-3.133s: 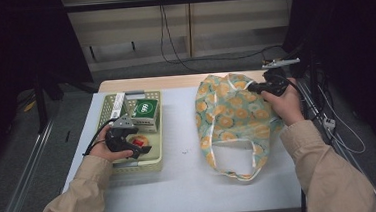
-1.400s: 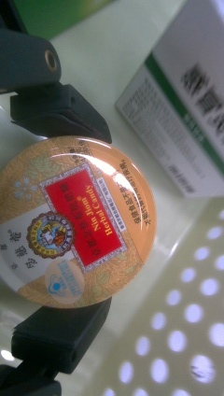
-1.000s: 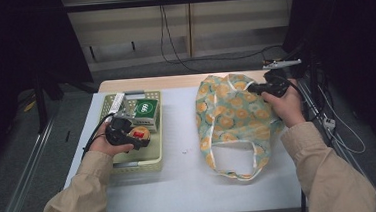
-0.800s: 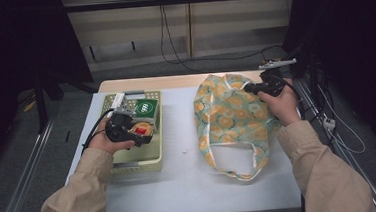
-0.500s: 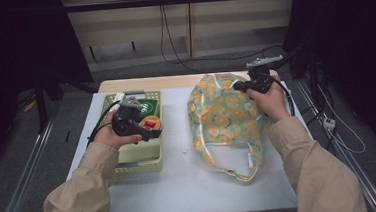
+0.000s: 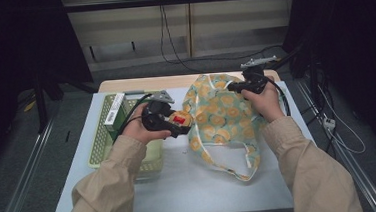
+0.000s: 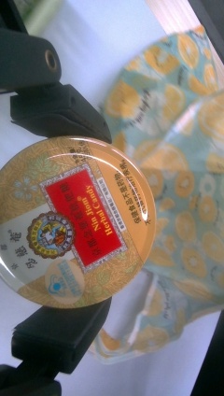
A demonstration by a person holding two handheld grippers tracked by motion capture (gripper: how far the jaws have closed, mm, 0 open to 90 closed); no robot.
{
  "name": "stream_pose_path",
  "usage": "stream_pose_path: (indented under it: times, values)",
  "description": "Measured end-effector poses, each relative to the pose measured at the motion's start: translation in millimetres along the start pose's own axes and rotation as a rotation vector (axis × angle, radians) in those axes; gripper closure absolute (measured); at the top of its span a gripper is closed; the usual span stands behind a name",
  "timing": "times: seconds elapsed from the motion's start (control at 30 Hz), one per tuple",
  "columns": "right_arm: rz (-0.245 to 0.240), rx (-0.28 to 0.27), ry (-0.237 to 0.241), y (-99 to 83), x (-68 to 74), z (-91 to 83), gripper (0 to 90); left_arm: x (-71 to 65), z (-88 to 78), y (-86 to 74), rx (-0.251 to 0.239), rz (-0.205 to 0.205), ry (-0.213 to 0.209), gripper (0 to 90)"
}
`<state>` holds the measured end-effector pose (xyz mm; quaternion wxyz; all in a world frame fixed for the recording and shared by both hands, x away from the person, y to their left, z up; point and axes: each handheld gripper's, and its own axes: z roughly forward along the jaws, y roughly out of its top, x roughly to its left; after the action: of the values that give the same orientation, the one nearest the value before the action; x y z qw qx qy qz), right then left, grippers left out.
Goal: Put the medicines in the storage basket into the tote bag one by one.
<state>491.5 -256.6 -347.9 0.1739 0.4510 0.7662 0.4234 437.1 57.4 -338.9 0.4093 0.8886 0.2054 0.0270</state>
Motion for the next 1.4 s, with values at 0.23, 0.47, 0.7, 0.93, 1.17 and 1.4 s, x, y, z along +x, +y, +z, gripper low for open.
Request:
stream_pose_path:
  times: [0.23, 0.47, 0.7, 0.93, 1.17, 1.4]
  values:
    - [0.015, -0.003, 0.005, -5.3, -3.7, 0.4, 90.0, -12.0, 32.9, 18.5, -0.012, 0.036, -0.022, 20.4]
    - [0.041, -0.005, -0.008, -11.3, -15.8, 2.2, 90.0, -14.1, 68.7, 32.3, -0.012, 0.019, -0.021, 20.4]
    - [0.058, -0.011, -0.002, -12.6, -21.8, 6.0, 90.0, -9.4, 109.1, 41.9, -0.003, 0.020, -0.008, 20.4]
    - [0.072, 0.004, -0.001, -17.2, -29.9, 13.9, 90.0, -4.8, 138.3, 46.9, 0.003, 0.006, -0.005, 20.4]
    - [0.086, 0.000, -0.002, -20.4, -37.2, 13.8, 90.0, -0.8, 151.7, 46.6, 0.020, 0.002, -0.004, 20.4]
    - [0.094, -0.002, 0.001, -20.3, -37.8, 11.6, 90.0, 2.6, 159.1, 44.4, 0.024, 0.001, 0.002, 20.4]
